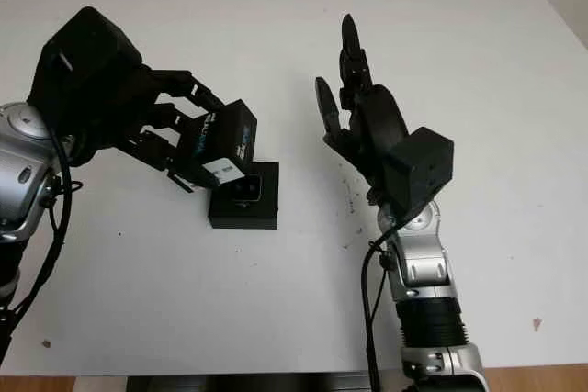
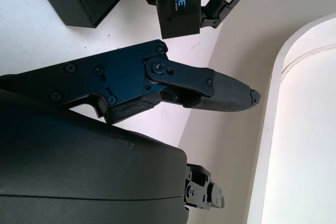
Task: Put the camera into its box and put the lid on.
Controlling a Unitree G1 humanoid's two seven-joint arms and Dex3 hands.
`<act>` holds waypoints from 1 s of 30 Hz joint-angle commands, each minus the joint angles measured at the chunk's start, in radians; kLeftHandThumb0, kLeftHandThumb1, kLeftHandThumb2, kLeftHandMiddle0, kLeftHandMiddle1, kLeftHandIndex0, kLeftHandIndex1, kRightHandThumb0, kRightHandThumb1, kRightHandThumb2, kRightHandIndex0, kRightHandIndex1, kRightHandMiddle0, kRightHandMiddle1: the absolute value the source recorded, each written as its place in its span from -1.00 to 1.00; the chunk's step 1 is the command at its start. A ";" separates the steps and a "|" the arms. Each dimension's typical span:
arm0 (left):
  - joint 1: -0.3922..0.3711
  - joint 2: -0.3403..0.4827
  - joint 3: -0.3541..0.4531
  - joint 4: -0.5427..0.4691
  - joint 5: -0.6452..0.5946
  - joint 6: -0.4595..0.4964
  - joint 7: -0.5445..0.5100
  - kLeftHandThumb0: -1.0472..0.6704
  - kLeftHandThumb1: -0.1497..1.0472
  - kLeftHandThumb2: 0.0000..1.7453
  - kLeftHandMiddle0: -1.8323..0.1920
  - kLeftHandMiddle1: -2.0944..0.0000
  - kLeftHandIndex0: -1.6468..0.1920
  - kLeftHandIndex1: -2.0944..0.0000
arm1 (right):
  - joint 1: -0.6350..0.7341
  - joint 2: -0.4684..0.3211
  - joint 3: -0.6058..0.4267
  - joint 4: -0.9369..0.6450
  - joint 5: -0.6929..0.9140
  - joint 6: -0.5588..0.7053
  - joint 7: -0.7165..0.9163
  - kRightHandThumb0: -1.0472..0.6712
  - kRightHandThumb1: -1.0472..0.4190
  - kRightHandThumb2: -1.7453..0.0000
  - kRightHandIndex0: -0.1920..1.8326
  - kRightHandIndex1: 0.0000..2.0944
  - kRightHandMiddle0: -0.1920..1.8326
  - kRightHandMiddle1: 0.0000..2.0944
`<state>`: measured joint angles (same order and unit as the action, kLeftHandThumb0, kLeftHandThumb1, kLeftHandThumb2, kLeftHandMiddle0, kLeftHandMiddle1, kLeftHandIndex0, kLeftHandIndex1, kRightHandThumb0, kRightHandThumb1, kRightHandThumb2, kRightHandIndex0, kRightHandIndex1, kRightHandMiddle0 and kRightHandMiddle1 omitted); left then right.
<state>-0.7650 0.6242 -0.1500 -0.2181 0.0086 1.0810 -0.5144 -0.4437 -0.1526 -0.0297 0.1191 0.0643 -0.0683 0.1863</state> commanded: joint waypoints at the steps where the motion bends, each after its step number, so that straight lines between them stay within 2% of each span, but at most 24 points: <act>1: 0.009 0.010 0.007 -0.023 -0.012 0.026 -0.006 0.01 0.82 -0.94 0.46 -0.57 0.45 -0.46 | 0.003 0.007 -0.006 -0.005 0.005 -0.013 -0.004 -0.67 -1.00 0.32 -1.00 -1.00 -1.00 -1.00; 8: 0.001 0.021 -0.010 -0.049 -0.029 0.096 -0.005 0.03 0.81 -0.94 0.47 -0.51 0.44 -0.45 | 0.005 0.009 -0.006 -0.001 0.000 -0.021 -0.012 -0.67 -1.00 0.34 -1.00 -1.00 -1.00 -1.00; 12: -0.003 0.010 -0.008 -0.053 -0.044 0.128 -0.002 0.04 0.82 -0.94 0.50 -0.56 0.47 -0.47 | 0.005 0.009 -0.003 0.003 -0.004 -0.029 -0.012 -0.69 -1.00 0.34 -1.00 -1.00 -1.00 -1.00; 30: 0.009 0.018 -0.066 -0.036 -0.034 0.086 0.014 -0.01 0.82 -0.94 0.51 -0.50 0.44 -0.46 | 0.011 0.024 -0.003 -0.007 0.002 -0.026 -0.019 -0.68 -1.00 0.33 -1.00 -1.00 -1.00 -1.00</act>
<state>-0.7648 0.6382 -0.2132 -0.2492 -0.0281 1.1781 -0.5050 -0.4418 -0.1348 -0.0292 0.1216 0.0610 -0.0912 0.1703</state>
